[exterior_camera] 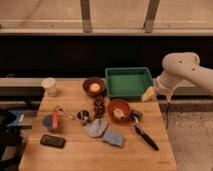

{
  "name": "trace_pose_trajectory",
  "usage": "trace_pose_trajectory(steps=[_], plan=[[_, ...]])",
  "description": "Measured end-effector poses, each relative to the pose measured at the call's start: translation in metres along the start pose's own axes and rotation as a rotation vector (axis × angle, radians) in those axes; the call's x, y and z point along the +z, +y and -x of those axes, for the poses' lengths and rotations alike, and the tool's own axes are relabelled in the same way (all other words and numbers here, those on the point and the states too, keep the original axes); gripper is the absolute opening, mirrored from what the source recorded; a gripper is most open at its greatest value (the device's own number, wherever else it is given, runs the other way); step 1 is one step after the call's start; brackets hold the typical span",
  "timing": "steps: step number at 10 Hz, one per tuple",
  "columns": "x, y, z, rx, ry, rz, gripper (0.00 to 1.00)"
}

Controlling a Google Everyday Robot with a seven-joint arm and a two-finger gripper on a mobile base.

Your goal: Place grapes in tray

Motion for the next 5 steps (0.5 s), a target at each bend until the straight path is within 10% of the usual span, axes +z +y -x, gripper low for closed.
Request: trace_pose_trajectory(steps=[5], plan=[[-0.0006, 0.0005, -0.0002, -0.003, -0.002, -0.002, 0.8]])
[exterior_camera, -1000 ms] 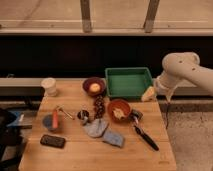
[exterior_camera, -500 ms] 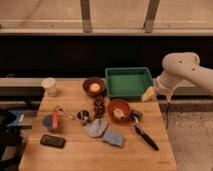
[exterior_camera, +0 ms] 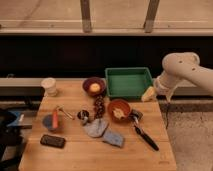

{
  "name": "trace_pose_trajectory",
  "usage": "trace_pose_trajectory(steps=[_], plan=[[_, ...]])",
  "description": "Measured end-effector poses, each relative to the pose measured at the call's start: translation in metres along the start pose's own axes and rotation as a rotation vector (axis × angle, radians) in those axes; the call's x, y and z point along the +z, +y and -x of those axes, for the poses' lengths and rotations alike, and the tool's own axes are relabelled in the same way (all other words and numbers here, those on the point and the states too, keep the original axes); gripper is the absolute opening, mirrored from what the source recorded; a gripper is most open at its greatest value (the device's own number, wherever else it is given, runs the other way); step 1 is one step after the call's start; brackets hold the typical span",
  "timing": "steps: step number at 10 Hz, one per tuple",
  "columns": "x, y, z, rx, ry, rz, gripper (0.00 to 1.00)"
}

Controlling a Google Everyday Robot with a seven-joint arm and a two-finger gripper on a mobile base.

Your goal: Place grapes in tray

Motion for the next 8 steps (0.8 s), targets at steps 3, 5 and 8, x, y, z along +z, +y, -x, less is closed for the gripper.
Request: trace_pose_trajectory(steps=[3, 5, 8], plan=[[-0.008, 0.02, 0.006, -0.092, -0.046, -0.011, 0.8], [-0.008, 0.054, 0.02, -0.177, -0.072, 0.001, 0.8], [-0.012, 0.13, 0.046, -0.345, -0.123, 0.05, 0.8]])
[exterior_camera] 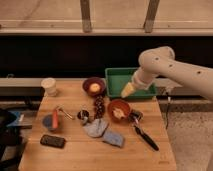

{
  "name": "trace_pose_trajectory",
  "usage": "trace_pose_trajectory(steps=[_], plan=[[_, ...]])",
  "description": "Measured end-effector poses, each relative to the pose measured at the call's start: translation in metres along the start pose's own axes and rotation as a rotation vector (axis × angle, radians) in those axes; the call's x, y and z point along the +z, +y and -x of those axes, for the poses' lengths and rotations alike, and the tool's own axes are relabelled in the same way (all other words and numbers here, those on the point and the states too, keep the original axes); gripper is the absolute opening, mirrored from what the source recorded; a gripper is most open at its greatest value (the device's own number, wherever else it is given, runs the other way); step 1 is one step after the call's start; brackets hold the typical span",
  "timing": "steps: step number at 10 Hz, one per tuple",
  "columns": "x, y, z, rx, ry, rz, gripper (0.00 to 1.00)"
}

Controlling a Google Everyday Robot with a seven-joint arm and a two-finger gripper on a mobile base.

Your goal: Place grapes in tray

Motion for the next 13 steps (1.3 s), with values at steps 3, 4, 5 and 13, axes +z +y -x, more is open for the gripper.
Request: trace_pose_trajectory(steps=[3, 4, 5, 13], plan=[[0.004, 0.067, 0.042, -0.157, -0.054, 0.064, 0.8], [0.005, 0.083, 0.049, -0.18, -0.063, 0.081, 0.8], [0.004, 0.075, 0.047, -0.176, -0.062, 0.068, 0.8], [0.053, 0.105, 0.051, -0.148, 0.001, 0.089, 0.8]])
